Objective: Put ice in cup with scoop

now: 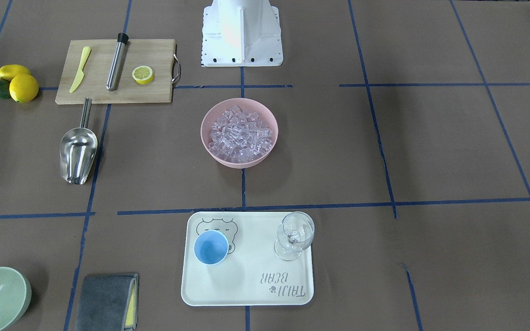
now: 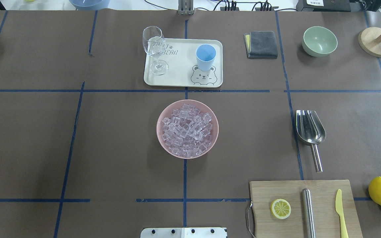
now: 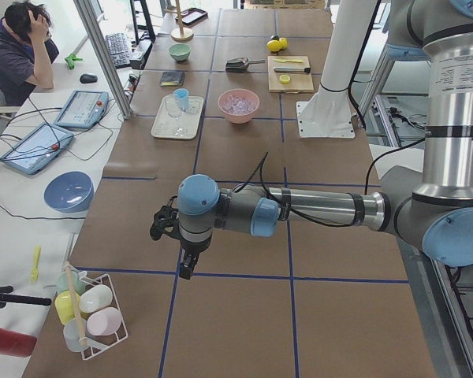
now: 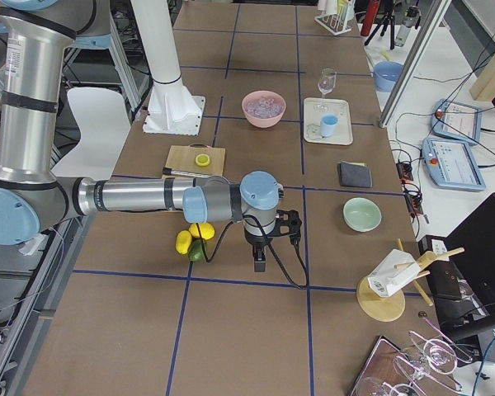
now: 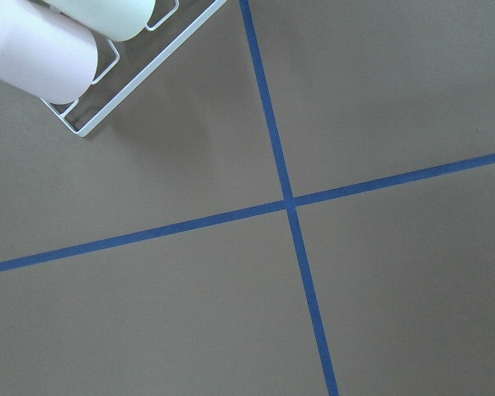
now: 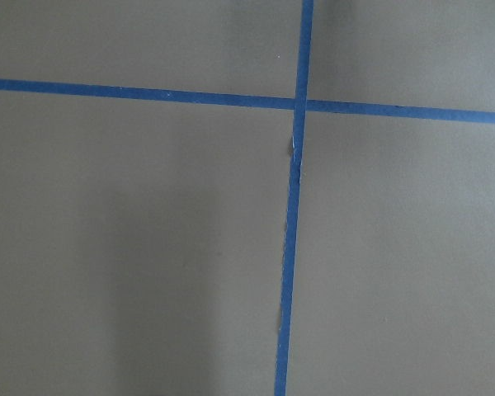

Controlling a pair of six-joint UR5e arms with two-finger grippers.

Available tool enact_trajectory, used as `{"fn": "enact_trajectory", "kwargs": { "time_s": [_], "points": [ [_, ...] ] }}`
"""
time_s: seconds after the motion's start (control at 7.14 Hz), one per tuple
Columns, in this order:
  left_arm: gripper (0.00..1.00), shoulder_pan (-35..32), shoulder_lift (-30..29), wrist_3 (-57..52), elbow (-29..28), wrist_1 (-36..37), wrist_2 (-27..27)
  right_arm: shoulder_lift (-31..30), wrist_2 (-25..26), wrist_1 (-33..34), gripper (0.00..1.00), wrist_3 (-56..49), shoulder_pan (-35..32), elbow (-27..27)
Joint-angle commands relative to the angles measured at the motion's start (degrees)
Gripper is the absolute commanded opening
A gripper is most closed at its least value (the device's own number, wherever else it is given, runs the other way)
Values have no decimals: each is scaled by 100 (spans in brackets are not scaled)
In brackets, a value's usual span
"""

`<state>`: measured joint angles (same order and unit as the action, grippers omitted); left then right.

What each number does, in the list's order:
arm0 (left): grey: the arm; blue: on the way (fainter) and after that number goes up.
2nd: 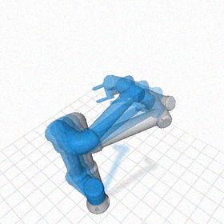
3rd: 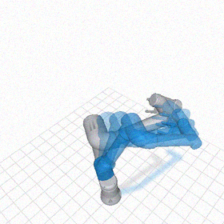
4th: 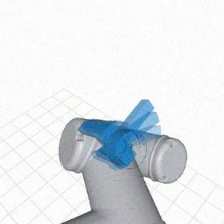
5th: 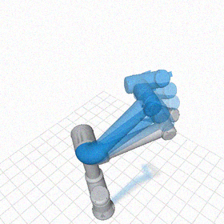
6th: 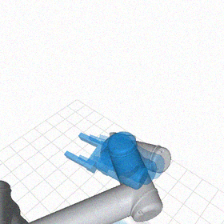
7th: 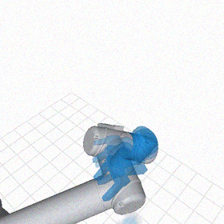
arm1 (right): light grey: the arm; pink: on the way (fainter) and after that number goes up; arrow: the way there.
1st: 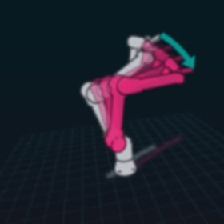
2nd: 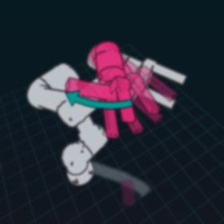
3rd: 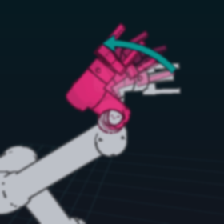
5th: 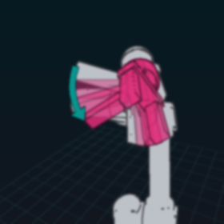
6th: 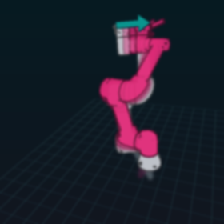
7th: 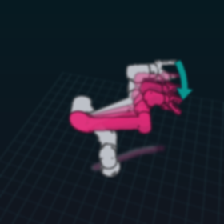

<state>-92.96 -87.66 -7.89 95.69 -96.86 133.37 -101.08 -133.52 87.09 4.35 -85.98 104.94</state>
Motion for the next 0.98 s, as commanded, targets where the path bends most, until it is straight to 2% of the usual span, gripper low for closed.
{"fn": "enact_trajectory", "kwargs": {
  "time_s": [0.0, 0.84],
  "points": [
    [100, -3, -31, -2, 19, -8, 4, 0, -25, -8, 100, -30, -6, 9],
    [100, 6, -75, -11, 81, -34, 57, 132, -130, 10, 100, 39, -6, 254]
  ]
}}
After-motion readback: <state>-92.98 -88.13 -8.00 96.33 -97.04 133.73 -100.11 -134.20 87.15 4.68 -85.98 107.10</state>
